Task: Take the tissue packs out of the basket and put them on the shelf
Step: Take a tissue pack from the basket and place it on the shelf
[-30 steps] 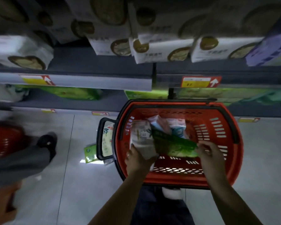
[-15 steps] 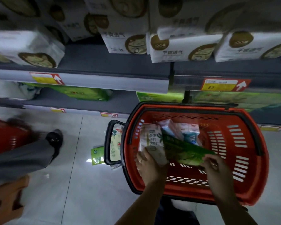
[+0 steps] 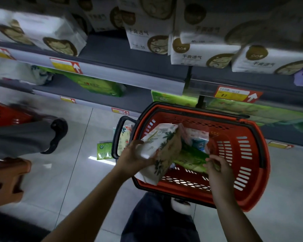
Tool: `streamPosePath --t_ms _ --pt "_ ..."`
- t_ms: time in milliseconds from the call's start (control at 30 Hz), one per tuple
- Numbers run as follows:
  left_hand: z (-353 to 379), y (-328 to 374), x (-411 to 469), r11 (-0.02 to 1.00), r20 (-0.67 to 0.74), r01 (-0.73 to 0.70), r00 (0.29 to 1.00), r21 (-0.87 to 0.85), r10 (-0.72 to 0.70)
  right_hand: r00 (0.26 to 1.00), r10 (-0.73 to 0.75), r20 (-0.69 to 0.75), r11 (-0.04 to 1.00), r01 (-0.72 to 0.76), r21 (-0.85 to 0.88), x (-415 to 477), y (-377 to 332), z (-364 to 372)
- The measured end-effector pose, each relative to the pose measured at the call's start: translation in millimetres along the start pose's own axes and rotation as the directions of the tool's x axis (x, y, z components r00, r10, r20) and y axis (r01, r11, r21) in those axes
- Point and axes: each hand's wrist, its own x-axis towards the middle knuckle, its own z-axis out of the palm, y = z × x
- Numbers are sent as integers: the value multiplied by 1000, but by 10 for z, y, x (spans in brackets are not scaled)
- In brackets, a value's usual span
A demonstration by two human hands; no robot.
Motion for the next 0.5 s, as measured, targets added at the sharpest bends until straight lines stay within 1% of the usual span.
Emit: streamPosePath --t_ms 100,200,300,400,500 --pt "-153 151 -205 997 171 -16 985 -72 28 1000 -4 16 1000 4 -11 -88 -98 -74" --pt "-206 297 -410 988 288 9 957 -156 37 998 -34 50 999 35 -22 -237 -279 -246" --pt "-252 539 -608 986 364 1 929 -168 62 997 -61 55 998 59 28 -403 -594 -486" --pt "-329 800 -818 981 411 -25 906 -193 104 999 -7 44 993 2 115 -490 -825 -744" --pt "-393 1054 -1032 970 416 -50 897 -238 148 1000 21 13 985 -23 171 -607 -980 -1046"
